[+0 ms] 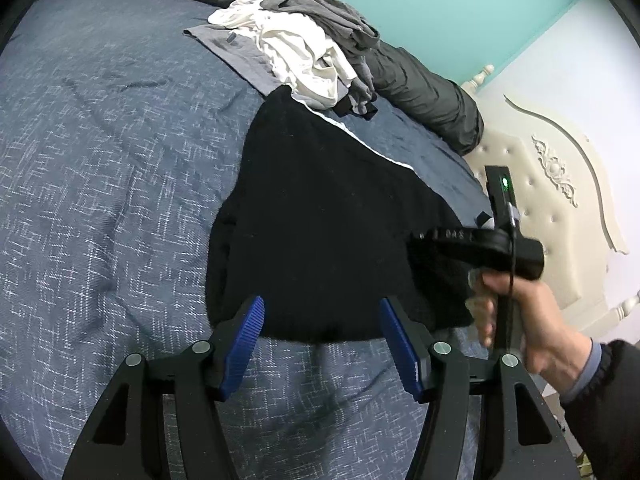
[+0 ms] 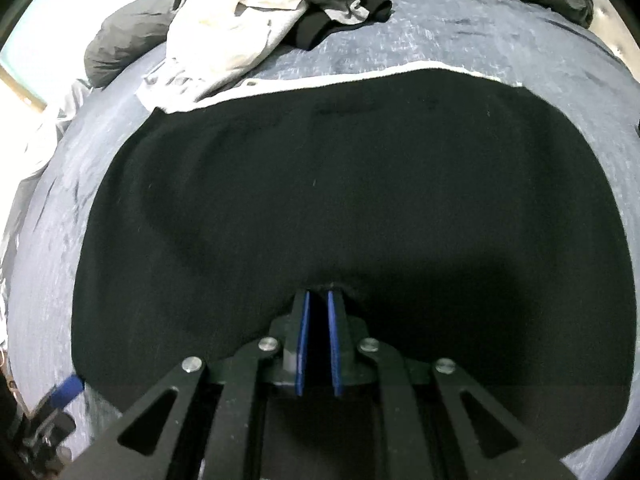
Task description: Fold clothes
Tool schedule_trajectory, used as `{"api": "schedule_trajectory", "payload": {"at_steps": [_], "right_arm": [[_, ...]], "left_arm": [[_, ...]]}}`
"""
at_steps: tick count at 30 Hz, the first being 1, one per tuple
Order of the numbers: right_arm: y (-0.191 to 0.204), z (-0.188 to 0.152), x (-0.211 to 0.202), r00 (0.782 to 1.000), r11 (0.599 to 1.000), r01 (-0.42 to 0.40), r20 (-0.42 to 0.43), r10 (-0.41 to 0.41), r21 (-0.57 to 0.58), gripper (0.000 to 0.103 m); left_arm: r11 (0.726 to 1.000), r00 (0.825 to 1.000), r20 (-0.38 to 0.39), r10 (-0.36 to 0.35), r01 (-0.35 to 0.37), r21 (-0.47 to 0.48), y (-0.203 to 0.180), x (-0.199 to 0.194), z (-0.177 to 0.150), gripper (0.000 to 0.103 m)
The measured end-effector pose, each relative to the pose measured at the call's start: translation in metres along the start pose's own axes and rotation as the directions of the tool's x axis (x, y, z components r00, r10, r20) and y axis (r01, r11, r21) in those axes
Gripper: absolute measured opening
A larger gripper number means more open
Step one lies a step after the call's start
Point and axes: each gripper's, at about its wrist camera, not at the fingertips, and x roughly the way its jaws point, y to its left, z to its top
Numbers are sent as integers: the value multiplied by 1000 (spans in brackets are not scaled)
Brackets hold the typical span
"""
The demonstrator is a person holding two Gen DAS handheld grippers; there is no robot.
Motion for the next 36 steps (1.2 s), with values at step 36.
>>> {"api": "schedule_trajectory", "payload": {"at_steps": [36], "right_arm": [[-5,96,23,1000,1000,20,-4,-20,-21,8]], "left_arm": [[999,1000,10,-9,10,-35,14,-4,3,69]]}}
